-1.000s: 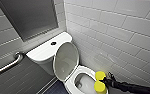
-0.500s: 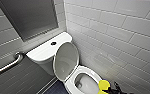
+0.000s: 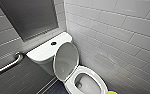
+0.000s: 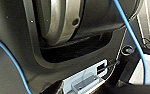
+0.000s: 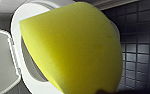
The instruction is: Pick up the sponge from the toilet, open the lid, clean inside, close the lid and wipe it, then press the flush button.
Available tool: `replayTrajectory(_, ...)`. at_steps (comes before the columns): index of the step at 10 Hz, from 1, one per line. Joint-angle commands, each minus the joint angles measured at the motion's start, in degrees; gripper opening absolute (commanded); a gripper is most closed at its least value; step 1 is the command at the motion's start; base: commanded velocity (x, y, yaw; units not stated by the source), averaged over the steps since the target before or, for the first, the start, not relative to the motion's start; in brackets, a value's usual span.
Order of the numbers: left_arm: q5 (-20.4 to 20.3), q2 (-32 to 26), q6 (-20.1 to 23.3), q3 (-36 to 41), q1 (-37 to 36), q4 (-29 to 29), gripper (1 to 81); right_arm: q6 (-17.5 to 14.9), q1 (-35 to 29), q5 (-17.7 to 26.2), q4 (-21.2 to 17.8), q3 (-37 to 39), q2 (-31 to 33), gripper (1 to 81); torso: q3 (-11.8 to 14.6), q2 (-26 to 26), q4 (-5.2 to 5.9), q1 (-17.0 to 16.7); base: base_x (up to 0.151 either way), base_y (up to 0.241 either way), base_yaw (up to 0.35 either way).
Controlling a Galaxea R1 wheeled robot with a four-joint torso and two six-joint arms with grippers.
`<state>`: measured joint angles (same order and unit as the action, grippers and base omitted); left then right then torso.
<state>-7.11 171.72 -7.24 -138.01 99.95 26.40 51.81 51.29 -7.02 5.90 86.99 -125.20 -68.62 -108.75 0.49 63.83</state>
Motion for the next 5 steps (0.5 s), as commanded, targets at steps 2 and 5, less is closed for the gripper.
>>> replayTrajectory(2, 4.1, 0.4, 0.6, 1.2, 1.7, 0.9, 81.1, -0.3, 8.5, -1.0, 8.4, -4.5, 9.7, 1.0, 0.0, 0.0, 0.0, 0.0, 0.0, 0.0, 0.0)
replayTrajectory(5, 4.2, 0.1, 0.6, 1.2, 1.1, 0.9, 81.1, -0.3, 8.5, -2.6, 12.6, -9.1, 14.1, 1.0, 0.0, 0.0, 0.0, 0.0, 0.0, 0.0, 0.0)
